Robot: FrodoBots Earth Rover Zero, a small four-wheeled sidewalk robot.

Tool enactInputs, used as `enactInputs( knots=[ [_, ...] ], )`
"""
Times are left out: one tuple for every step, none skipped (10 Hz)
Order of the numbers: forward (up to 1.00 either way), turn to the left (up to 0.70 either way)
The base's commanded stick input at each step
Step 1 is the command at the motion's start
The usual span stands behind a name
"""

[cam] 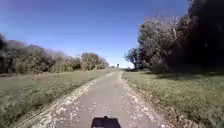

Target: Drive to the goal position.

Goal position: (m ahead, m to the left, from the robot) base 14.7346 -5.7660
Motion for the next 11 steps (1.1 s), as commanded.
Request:
enactInputs(
  knots=[
    [0.5,0.0],
    [0.5,0.0],
    [0.5,0.0],
    [0.5,0.0],
    [0.5,0.0],
    [0.5,0.0],
    [0.5,0.0],
    [0.5,0.0],
    [0.5,0.0],
    [0.5,0.0],
    [0.5,0.0]
  ],
)
